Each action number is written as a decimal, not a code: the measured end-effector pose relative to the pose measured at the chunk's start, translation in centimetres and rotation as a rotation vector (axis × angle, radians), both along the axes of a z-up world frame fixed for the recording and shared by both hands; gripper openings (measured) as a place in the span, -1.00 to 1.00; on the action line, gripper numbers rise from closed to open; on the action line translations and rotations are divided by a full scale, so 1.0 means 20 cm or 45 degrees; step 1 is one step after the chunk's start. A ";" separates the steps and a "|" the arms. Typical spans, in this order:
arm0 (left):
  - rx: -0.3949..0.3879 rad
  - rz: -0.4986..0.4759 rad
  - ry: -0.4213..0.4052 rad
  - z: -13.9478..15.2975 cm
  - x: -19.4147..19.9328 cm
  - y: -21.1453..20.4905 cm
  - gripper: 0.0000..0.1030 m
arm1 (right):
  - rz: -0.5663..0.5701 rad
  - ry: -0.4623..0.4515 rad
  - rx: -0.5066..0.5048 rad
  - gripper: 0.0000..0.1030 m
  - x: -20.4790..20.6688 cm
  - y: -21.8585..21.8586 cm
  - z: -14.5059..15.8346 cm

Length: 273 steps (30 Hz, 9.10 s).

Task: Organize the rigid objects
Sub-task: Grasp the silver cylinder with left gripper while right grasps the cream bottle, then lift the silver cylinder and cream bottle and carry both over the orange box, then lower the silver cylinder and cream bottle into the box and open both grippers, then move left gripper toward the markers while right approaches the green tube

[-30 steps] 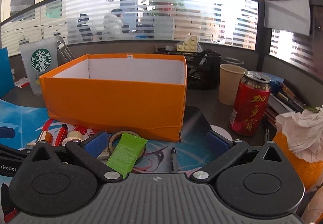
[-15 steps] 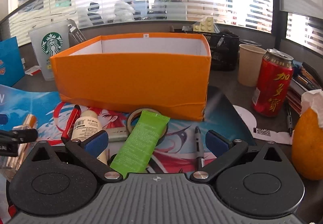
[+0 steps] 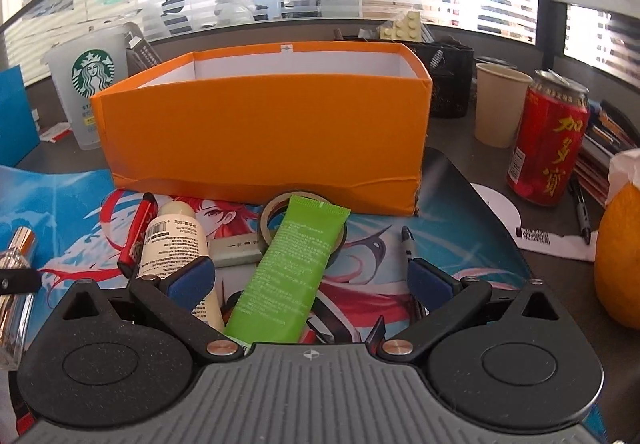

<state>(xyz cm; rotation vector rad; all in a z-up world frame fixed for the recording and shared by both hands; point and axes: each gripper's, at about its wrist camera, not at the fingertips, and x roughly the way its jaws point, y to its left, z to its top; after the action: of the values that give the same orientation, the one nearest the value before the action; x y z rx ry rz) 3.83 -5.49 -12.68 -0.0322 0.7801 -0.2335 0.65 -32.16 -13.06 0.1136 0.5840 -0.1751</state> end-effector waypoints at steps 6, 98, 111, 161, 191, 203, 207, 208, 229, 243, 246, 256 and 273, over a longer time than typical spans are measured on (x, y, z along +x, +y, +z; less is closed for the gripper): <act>0.081 -0.028 -0.022 0.00 -0.06 -0.04 1.00 | -0.006 -0.108 -0.104 0.96 -0.05 0.04 0.05; 0.035 -0.268 -0.283 0.39 0.05 -0.15 -0.31 | 0.397 -0.091 0.419 -0.16 0.04 0.03 0.28; -0.043 -0.352 -0.319 0.68 0.27 -0.33 -0.31 | 0.392 -0.246 0.371 -0.16 0.16 -0.12 0.59; 0.234 -0.386 0.029 0.22 0.91 -1.02 -0.31 | 0.253 0.252 -0.250 -0.15 0.88 -0.30 0.32; 0.324 -0.317 0.126 0.16 0.96 -1.02 -0.28 | 0.356 0.615 -0.354 -0.07 1.08 -0.19 0.24; 0.298 -0.268 0.094 0.19 0.94 -1.02 0.11 | 0.337 0.587 -0.416 0.35 1.06 -0.19 0.27; 0.282 -0.273 0.043 0.27 0.91 -1.03 0.22 | 0.341 0.571 -0.436 0.37 1.05 -0.18 0.30; 0.280 -0.274 0.029 0.29 0.90 -1.03 0.29 | 0.341 0.563 -0.443 0.38 1.05 -0.17 0.31; 0.155 -0.194 -0.231 0.69 0.61 -0.84 0.95 | 0.309 0.335 -0.602 0.79 0.76 0.02 0.65; 0.013 -0.143 -0.356 0.81 0.35 -0.56 1.00 | 0.292 0.126 -0.625 0.84 0.40 0.10 0.76; -0.010 -0.079 -0.385 0.76 0.30 -0.43 1.00 | 0.285 0.083 -0.598 0.86 0.27 0.07 0.73; 0.024 -0.067 -0.262 0.37 0.14 -0.21 1.00 | 0.100 -0.024 -0.237 0.87 -0.09 -0.19 0.45; 0.074 -0.222 -0.058 0.07 -0.10 -0.33 1.00 | 0.069 -0.023 0.081 0.21 -0.29 -0.14 0.09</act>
<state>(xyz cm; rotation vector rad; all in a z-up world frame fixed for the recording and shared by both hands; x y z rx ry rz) 1.77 -12.09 -11.27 0.0963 0.7441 -0.3753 -5.11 -35.04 -11.34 0.1603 0.5745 -0.1027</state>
